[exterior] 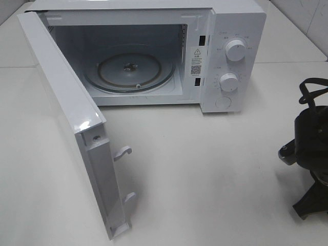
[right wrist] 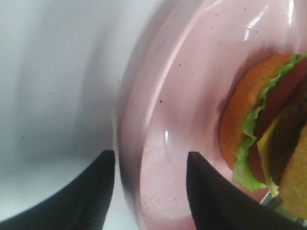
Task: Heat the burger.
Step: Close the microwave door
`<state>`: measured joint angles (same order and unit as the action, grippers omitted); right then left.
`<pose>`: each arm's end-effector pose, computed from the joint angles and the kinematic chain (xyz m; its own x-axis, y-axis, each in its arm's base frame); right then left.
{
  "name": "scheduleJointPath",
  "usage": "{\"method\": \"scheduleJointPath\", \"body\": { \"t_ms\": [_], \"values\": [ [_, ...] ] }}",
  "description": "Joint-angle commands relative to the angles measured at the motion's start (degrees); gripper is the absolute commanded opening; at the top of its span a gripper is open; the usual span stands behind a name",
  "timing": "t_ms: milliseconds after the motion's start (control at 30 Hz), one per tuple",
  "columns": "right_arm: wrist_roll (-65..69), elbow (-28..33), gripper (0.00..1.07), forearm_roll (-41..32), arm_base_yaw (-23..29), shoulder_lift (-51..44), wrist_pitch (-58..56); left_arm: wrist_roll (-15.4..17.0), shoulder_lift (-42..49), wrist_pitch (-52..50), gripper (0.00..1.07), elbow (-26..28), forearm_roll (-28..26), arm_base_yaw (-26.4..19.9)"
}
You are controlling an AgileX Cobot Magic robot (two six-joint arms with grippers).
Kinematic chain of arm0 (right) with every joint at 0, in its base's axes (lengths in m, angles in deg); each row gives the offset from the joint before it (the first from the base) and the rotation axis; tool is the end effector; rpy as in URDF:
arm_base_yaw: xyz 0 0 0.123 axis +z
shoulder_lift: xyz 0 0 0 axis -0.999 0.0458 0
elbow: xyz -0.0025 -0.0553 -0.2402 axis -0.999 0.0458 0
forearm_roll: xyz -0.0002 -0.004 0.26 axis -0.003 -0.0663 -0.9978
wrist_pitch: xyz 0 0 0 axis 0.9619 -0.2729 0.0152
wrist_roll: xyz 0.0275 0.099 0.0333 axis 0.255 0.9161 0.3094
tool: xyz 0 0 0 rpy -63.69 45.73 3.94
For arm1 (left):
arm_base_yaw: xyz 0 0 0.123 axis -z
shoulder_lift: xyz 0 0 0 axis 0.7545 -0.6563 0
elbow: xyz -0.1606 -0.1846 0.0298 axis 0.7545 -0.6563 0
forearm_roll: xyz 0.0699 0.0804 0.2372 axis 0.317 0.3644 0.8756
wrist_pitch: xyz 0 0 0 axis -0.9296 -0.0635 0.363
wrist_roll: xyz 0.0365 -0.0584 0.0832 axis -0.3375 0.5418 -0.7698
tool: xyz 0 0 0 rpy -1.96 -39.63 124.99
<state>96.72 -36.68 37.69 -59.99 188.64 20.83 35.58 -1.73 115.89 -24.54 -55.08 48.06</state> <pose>0.2067 0.0374 0.0374 -0.9713 -0.2379 0.0085 -0.1969 0.7830 -0.5901 0.0531 -0.0097 0.2775 -0.4494 -0.0350 -0.8927 0.0585 0.9959 -0.0685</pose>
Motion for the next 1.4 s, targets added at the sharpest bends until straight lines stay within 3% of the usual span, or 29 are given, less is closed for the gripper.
{"method": "scheduleJointPath", "body": {
  "t_ms": [33,300,367,433,467,500,600,1033,1400],
  "values": [
    [-0.6,-0.1,0.51,-1.0,-0.1,-2.4,0.8,-0.1,0.7,-0.5,0.98,-0.1,-0.1,-0.1],
    [-8.0,-0.1,0.54,-5.3,-0.1,-16.5,7.0,-0.1,0.7,-0.5,0.98,-0.1,-0.1,-0.1],
    [-12.1,-0.1,0.6,-8.1,-0.1,-21.3,9.0,-0.1,0.7,-0.5,0.98,-0.1,-0.1,-0.1],
    [-19.1,-0.1,0.72,-13.2,-0.1,-28.0,12.2,-0.1,0.7,-0.5,0.98,-0.1,-0.1,-0.1],
    [-19.1,-0.1,0.72,-13.2,-0.1,-28.0,12.2,-0.1,0.7,-0.5,0.98,-0.1,-0.1,-0.1],
    [-23.7,-0.1,0.81,-17.0,-0.1,-32.3,13.5,-0.1,0.7,-0.5,0.98,-0.1,-0.1,-0.1],
    [-28.5,-0.1,0.89,-22.2,-0.1,-38.8,13.6,-0.1,0.7,-0.5,0.98,-0.1,-0.1,-0.1],
    [-45.5,-3.0,0.8,-38.3,-0.1,-58.7,2.5,-0.1,0.7,-0.5,0.98,-0.1,-0.1,-0.1],
    [-50.9,-4.2,0.79,-44.6,-0.1,-68.6,-7.0,-0.1,0.7,-0.5,0.98,-0.1,-0.1,-0.1]
  ]
}}
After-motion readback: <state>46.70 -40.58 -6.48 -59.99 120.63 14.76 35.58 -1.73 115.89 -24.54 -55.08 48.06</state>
